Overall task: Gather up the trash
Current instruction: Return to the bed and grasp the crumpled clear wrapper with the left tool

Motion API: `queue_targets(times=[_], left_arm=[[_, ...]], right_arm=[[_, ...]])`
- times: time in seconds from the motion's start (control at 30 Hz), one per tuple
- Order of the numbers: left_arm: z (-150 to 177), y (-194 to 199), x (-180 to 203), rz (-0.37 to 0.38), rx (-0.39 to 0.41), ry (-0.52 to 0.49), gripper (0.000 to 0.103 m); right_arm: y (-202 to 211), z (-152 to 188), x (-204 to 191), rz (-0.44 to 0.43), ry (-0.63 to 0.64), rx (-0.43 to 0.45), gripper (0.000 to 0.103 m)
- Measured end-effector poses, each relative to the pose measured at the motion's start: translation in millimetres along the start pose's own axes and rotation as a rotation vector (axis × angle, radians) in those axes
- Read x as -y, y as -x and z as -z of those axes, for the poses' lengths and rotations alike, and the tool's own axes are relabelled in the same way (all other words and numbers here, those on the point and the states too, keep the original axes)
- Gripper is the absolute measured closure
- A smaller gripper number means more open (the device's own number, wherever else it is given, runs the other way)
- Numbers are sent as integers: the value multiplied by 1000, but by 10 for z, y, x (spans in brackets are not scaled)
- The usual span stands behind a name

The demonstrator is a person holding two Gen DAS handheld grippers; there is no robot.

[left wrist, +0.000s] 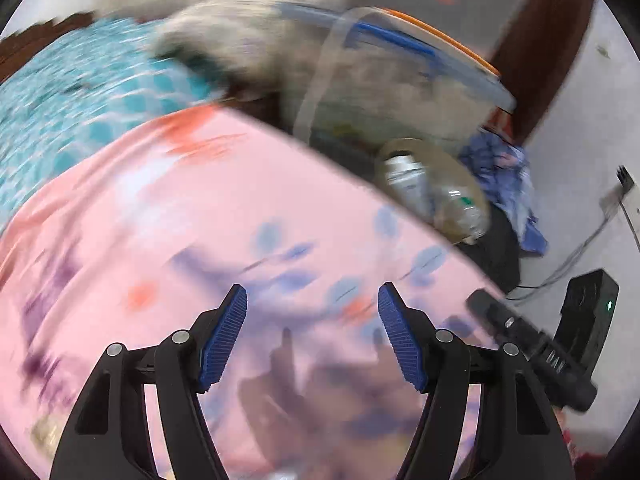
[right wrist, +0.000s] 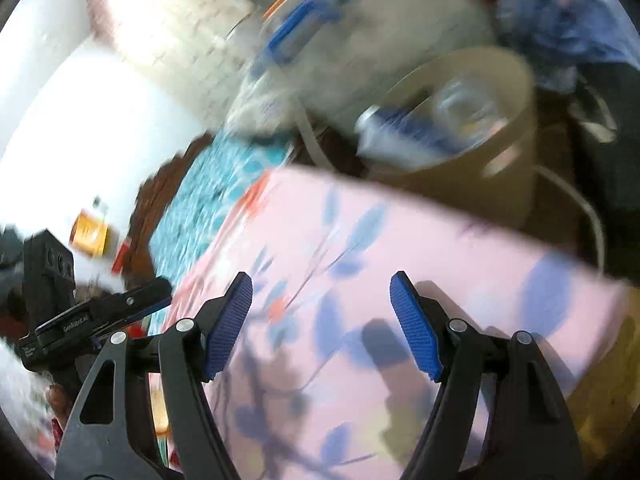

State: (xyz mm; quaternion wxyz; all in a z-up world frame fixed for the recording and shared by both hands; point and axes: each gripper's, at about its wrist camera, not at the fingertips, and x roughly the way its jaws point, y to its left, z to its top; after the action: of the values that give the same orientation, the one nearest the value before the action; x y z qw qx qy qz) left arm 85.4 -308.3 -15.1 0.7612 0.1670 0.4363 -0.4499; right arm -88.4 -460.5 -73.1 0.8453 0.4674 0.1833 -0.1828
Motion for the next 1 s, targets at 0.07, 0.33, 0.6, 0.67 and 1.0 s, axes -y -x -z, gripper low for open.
queue_targets(times=[0.07,0.33,0.6,0.67,1.0], left_arm=[[205,256,-394,-46,7,71,38],[1127,1214,-1764,-253,62,344,38],[1666,1406,-2237,-217,81,498,38],[1695,1355,-2259,-196,73,499,38],[1481,761,-2293,-83,-1,485,78]], right_arm=[[-113,145,-196,-28,48,-64,30],[-446,718,-852,-85,245,-257,36],[-651,1352,-1514,-107,536,-420,37],[-637,1487,-1630,-95,613,-431,37],[-643,1738,-1855,-31,774,-436,37]])
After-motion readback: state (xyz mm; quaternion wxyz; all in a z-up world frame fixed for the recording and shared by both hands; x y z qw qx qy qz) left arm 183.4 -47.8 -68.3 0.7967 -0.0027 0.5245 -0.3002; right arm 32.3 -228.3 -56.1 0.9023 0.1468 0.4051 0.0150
